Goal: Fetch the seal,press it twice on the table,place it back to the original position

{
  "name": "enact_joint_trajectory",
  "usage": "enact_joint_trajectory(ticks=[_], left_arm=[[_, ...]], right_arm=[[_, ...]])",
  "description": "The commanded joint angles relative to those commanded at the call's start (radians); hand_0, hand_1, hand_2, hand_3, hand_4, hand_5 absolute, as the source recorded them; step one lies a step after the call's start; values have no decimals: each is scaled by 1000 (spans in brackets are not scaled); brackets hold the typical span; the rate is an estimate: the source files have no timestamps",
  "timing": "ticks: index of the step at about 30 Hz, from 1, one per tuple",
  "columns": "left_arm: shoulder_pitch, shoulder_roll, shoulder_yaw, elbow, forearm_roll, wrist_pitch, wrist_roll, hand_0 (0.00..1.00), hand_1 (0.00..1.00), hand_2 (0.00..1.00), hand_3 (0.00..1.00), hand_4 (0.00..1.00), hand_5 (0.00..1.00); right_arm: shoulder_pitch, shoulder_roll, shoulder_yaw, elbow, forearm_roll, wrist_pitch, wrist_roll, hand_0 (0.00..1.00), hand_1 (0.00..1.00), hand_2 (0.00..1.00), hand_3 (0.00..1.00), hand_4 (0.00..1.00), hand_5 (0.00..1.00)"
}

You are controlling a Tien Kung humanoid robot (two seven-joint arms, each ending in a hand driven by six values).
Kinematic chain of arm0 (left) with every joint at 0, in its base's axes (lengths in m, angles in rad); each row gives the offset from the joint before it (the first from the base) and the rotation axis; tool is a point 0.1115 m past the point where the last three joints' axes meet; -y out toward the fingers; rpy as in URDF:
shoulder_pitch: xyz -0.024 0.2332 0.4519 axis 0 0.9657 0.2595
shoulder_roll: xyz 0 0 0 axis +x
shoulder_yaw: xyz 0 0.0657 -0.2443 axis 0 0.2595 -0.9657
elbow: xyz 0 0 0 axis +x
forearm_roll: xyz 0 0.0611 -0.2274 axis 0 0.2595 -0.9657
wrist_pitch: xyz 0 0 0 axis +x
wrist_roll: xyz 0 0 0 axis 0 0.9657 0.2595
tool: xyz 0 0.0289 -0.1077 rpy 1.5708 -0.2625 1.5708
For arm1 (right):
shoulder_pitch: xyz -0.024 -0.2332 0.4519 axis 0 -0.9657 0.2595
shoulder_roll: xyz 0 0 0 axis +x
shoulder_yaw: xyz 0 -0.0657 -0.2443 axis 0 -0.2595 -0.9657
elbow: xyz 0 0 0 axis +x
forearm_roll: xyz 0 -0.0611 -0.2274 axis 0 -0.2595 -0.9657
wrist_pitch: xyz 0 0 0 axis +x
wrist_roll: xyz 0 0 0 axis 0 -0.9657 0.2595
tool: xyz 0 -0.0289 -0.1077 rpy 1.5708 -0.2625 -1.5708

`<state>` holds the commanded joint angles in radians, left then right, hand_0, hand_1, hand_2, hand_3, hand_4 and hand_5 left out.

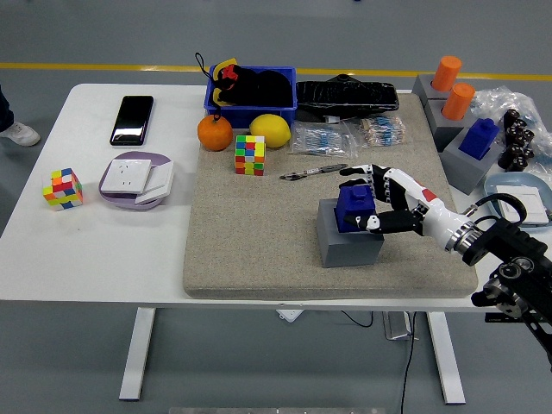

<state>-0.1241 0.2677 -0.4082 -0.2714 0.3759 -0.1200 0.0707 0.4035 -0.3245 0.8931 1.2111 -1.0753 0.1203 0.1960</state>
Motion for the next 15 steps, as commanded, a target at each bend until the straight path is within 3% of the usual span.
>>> enact_joint_trajectory(ticks=[6, 7, 15], left_arm=[[0, -1, 1, 0, -1, 0, 0, 792, 747, 738, 774, 794, 474], [0, -1, 0, 0, -1, 0, 0, 792, 747, 738, 774, 795, 474], [0, -2, -1, 0, 0, -1, 1, 793, 747, 738, 774, 795, 474]], right_arm=[[-2, -3, -3, 2, -2, -1, 1, 673, 651, 673, 754, 867, 2], [-3, -3, -3, 2, -2, -1, 1, 640, 578, 602, 689, 855, 2], [-4, -2, -10, -5, -2, -6, 5, 633, 556, 568, 655, 843, 2]])
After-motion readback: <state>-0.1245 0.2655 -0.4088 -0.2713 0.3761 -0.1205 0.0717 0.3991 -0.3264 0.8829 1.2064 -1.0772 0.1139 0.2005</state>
